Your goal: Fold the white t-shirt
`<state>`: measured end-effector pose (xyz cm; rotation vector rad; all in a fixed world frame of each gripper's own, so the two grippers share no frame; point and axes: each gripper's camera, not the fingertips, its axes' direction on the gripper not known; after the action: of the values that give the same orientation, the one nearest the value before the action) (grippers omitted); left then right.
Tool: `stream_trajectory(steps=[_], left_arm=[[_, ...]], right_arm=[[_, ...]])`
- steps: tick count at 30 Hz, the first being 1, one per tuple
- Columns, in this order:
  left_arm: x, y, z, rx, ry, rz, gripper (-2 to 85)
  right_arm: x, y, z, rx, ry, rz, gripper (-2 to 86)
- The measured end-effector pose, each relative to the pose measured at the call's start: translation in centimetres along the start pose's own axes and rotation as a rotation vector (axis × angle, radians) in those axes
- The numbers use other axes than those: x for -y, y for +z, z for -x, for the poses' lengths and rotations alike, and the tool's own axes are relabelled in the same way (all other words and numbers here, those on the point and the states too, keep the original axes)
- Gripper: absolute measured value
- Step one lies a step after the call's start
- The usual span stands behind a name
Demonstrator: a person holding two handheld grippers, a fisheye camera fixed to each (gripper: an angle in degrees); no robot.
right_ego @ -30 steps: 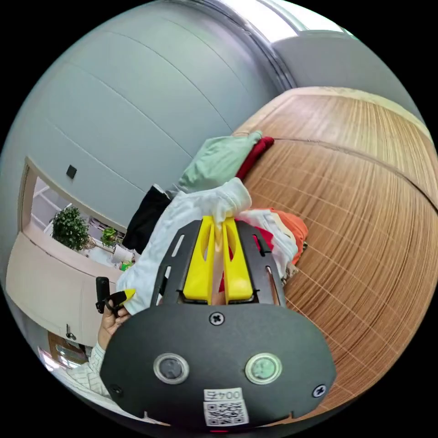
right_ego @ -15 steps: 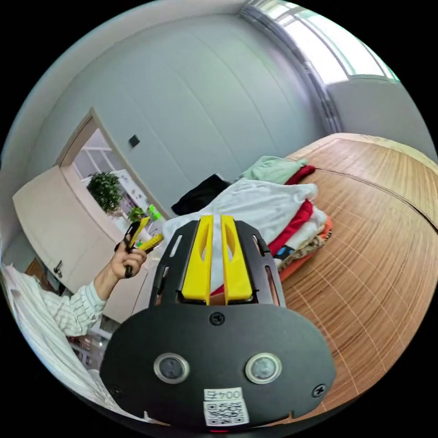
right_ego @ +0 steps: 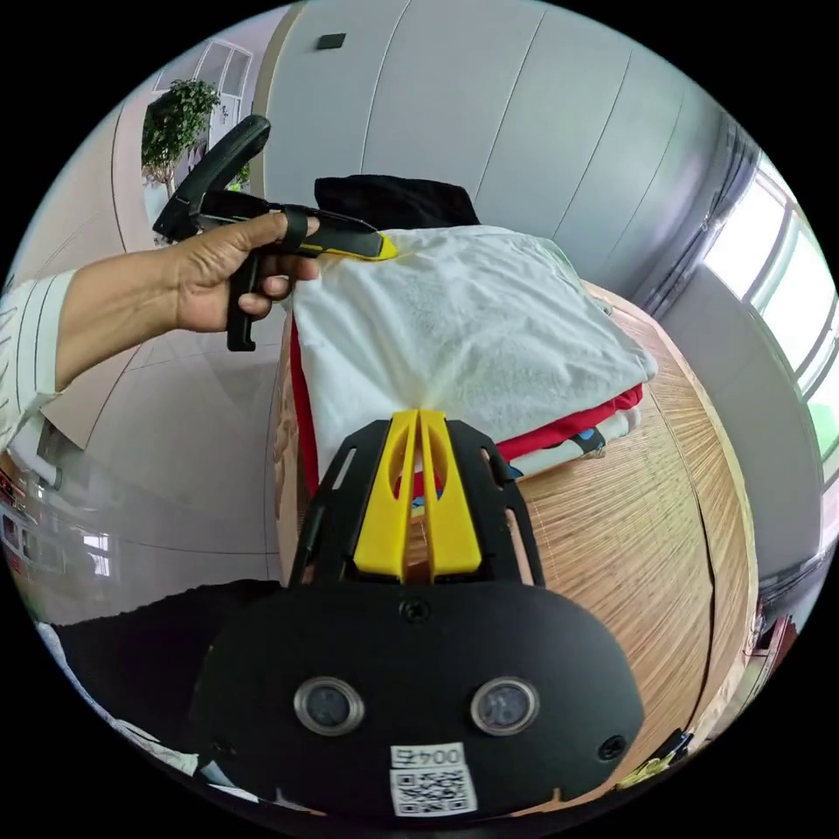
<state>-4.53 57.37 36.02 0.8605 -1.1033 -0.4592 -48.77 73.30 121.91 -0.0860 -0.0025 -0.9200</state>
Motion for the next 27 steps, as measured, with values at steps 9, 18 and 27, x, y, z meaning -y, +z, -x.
stream_trajectory(steps=[9, 18, 27], left_arm=[[-1.0, -4.8, -13.5, -0.164, 0.211, -0.158, 0.8], [-10.1, 3.9, -38.1, -0.263, 0.676, 0.384, 0.6], [-19.8, 10.7, -55.8, -0.14, 0.979, 0.617, 0.6]], right_arm=[[2.8, -0.8, -6.2, 0.054, 0.192, 0.08, 1.5], [-15.3, -7.3, -10.7, -0.176, 0.315, 0.66, -0.7], [-34.8, -10.2, -13.2, -0.185, 0.577, 0.932, -0.7]])
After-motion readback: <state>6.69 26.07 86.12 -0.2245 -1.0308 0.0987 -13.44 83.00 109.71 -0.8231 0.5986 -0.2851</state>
